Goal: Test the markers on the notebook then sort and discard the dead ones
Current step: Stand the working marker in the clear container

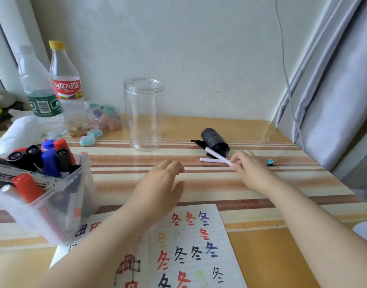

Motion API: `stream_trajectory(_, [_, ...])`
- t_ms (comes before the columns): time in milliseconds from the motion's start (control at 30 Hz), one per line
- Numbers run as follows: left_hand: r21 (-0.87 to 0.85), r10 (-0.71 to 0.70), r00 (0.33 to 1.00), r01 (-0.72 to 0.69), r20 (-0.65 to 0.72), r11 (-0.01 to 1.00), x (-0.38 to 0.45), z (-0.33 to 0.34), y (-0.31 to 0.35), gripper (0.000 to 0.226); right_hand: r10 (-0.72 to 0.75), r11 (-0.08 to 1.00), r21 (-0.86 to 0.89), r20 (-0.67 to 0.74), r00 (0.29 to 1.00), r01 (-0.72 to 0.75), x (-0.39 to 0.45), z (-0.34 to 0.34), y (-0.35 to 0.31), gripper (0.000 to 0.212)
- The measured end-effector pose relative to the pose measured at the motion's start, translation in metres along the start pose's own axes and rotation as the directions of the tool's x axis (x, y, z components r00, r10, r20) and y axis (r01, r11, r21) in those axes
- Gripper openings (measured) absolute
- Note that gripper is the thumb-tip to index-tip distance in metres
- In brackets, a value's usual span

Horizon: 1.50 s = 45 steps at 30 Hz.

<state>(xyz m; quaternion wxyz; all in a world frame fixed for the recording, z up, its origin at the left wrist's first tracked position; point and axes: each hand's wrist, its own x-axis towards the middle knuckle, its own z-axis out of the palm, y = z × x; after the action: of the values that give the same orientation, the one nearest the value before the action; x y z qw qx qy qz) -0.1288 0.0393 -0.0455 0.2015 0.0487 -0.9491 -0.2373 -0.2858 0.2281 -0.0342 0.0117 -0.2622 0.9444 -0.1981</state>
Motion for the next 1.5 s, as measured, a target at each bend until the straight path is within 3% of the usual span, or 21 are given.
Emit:
stream_trajectory(67, [-0.03, 0.012, 1.0, -0.012, -0.005, 0.999, -0.004, -0.006, 0.005, 0.025, 0.083, 0.938, 0.339, -0.02, 0.996, -0.071, -0.023, -0.001, -0.021, 0.011])
stream_trajectory(100, [-0.06, 0.016, 1.0, -0.016, -0.002, 0.998, -0.007, -0.01, 0.009, 0.023, 0.098, 0.843, 0.532, -0.007, 0.995, -0.079, -0.036, -0.001, -0.032, 0.014])
stream_trajectory(167, [-0.14, 0.029, 0.999, -0.026, 0.019, 0.99, -0.017, -0.017, 0.021, 0.022, 0.075, 0.553, 0.83, 0.041, 0.996, -0.075, -0.064, 0.002, -0.054, 0.02])
stream_trajectory(233, [-0.19, 0.06, 0.996, -0.047, 0.064, 0.981, -0.031, -0.024, 0.034, 0.024, 0.031, 0.348, 0.933, 0.089, 0.996, -0.094, -0.092, 0.007, -0.072, 0.021])
stream_trajectory(333, [-0.165, 0.093, 0.988, -0.072, 0.121, 0.984, -0.057, -0.031, 0.043, 0.017, -0.025, 0.231, 0.965, 0.131, 0.991, -0.121, -0.13, 0.013, -0.093, 0.02])
stream_trajectory(400, [-0.123, 0.071, 0.989, -0.055, 0.128, 0.991, -0.075, -0.034, 0.043, 0.02, -0.019, 0.27, 0.951, 0.161, 0.987, -0.15, -0.151, 0.015, -0.101, 0.022])
stream_trajectory(467, [-0.086, 0.041, 0.989, -0.029, 0.144, 0.996, -0.094, -0.038, 0.039, 0.021, 0.006, 0.551, 0.824, 0.157, 0.988, -0.134, -0.172, 0.017, -0.104, 0.025])
stream_trajectory(500, [-0.071, 0.03, 0.986, -0.018, 0.161, 0.997, -0.103, -0.039, 0.038, 0.022, -0.005, 0.708, 0.703, 0.09, 0.996, -0.06, -0.182, 0.019, -0.103, 0.028])
stream_trajectory(533, [-0.057, 0.026, 0.983, -0.016, 0.183, 0.998, -0.112, -0.041, 0.036, 0.022, -0.066, 0.842, 0.532, -0.052, 0.996, 0.084, -0.19, 0.02, -0.101, 0.03])
stream_trajectory(567, [-0.049, 0.036, 0.978, -0.026, 0.208, 0.998, -0.121, -0.042, 0.036, 0.022, -0.189, 0.915, 0.309, -0.242, 0.952, 0.261, -0.197, 0.021, -0.1, 0.028])
stream_trajectory(600, [-0.046, 0.056, 0.972, -0.047, 0.23, 0.998, -0.128, -0.043, 0.037, 0.021, -0.355, 0.914, 0.061, -0.361, 0.862, 0.402, -0.202, 0.022, -0.099, 0.021])
stream_trajectory(633, [-0.049, 0.083, 0.965, -0.073, 0.247, 0.996, -0.136, -0.043, 0.037, 0.02, -0.506, 0.859, -0.145, -0.392, 0.768, 0.491, -0.206, 0.025, -0.1, 0.015])
stream_trajectory(700, [-0.055, 0.125, 0.957, -0.114, 0.261, 0.992, -0.148, -0.043, 0.038, 0.021, -0.669, 0.739, -0.372, -0.315, 0.673, 0.561, -0.212, 0.034, -0.104, 0.032])
stream_trajectory(867, [-0.117, 0.115, 0.948, -0.083, 0.297, 0.99, -0.169, -0.05, 0.034, 0.027, -0.768, 0.601, -0.529, -0.177, 0.615, 0.599, -0.225, 0.046, -0.106, 0.043])
stream_trajectory(967, [-0.121, 0.111, 0.947, -0.077, 0.302, 0.99, -0.177, -0.055, 0.035, 0.03, -0.796, 0.563, -0.571, -0.182, 0.577, 0.597, -0.228, 0.048, -0.107, 0.043])
stream_trajectory(1400, [-0.105, 0.085, 0.93, -0.051, 0.358, 0.993, -0.184, -0.062, 0.026, 0.033, -0.73, 0.632, -0.479, -0.103, 0.675, 0.61, -0.235, 0.046, -0.113, 0.042])
stream_trajectory(1500, [-0.103, 0.072, 0.94, -0.04, 0.332, 0.994, -0.182, -0.06, 0.026, 0.033, -0.65, 0.69, -0.451, -0.042, 0.759, 0.566, -0.237, 0.041, -0.119, 0.047])
